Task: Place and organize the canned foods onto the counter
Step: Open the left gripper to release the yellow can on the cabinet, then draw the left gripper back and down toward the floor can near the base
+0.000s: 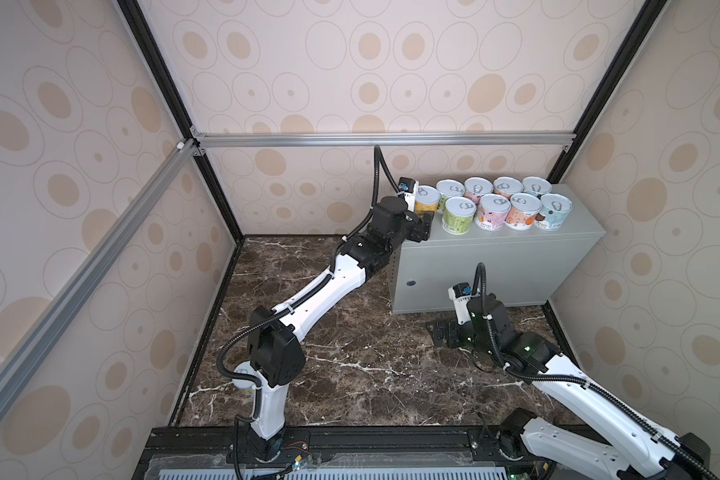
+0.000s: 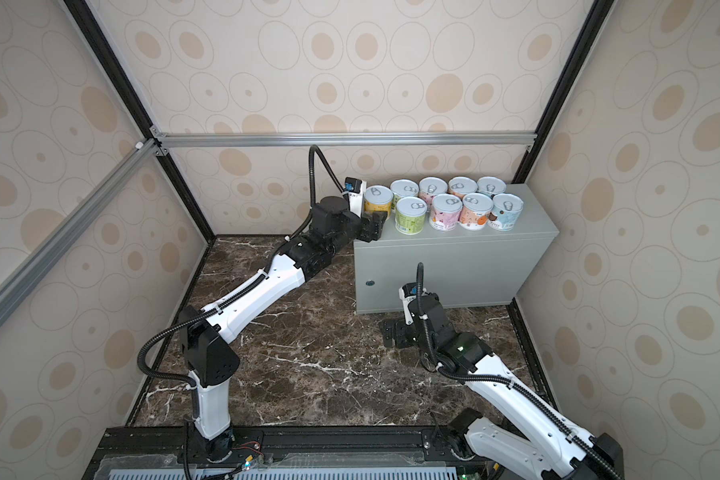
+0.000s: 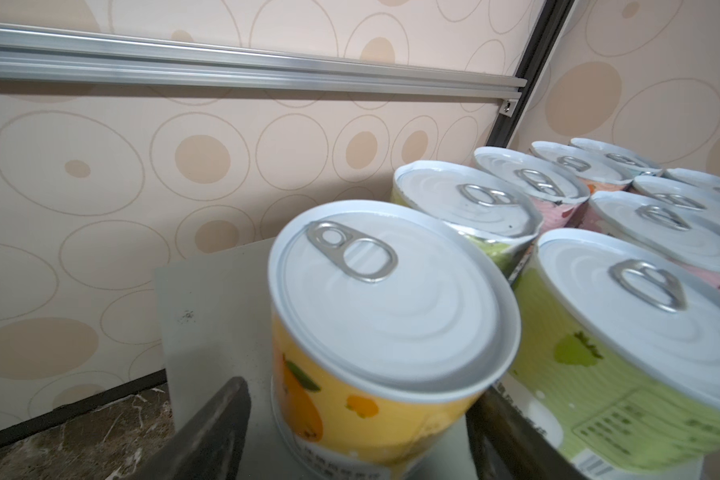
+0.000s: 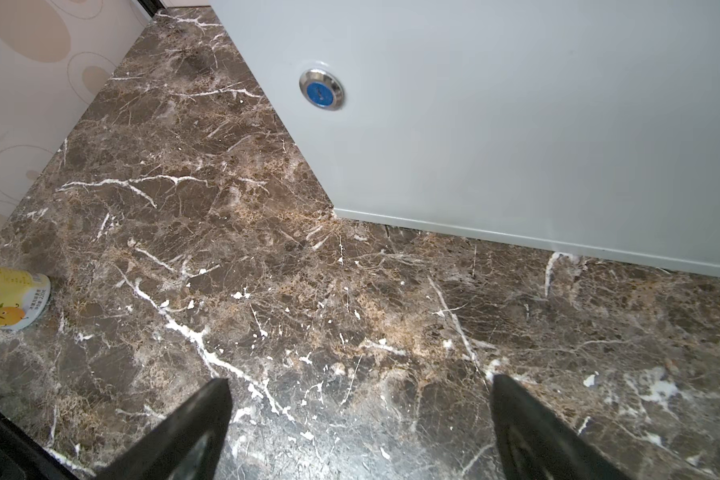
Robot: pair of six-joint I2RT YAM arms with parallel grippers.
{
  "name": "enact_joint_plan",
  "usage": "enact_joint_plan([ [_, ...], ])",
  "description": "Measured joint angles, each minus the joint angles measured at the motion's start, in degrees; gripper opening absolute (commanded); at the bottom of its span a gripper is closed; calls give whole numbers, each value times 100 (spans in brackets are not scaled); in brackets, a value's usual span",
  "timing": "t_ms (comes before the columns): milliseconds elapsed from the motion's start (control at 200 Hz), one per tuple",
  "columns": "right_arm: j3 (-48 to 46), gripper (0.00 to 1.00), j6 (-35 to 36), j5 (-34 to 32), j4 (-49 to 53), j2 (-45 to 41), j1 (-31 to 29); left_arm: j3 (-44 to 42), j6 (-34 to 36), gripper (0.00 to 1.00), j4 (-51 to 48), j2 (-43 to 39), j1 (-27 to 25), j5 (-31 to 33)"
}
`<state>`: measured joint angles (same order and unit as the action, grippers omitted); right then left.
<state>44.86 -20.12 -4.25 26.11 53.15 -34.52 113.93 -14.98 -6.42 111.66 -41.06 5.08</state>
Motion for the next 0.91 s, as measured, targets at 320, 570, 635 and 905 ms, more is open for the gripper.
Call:
enact_joint_plan([
  [320, -11, 99, 0, 0, -2, 0, 11, 0, -11, 83, -11, 0, 81, 55],
  [570, -17, 99, 61, 79, -2, -127, 11, 2, -31, 91, -46, -2, 85, -138],
  [635, -20, 99, 129, 146, -2, -221, 11, 2, -31, 92, -61, -13, 85, -197],
  [905, -22, 99, 321, 610, -83, -551, 11, -149, -37, 99, -280, -483, 83, -385],
])
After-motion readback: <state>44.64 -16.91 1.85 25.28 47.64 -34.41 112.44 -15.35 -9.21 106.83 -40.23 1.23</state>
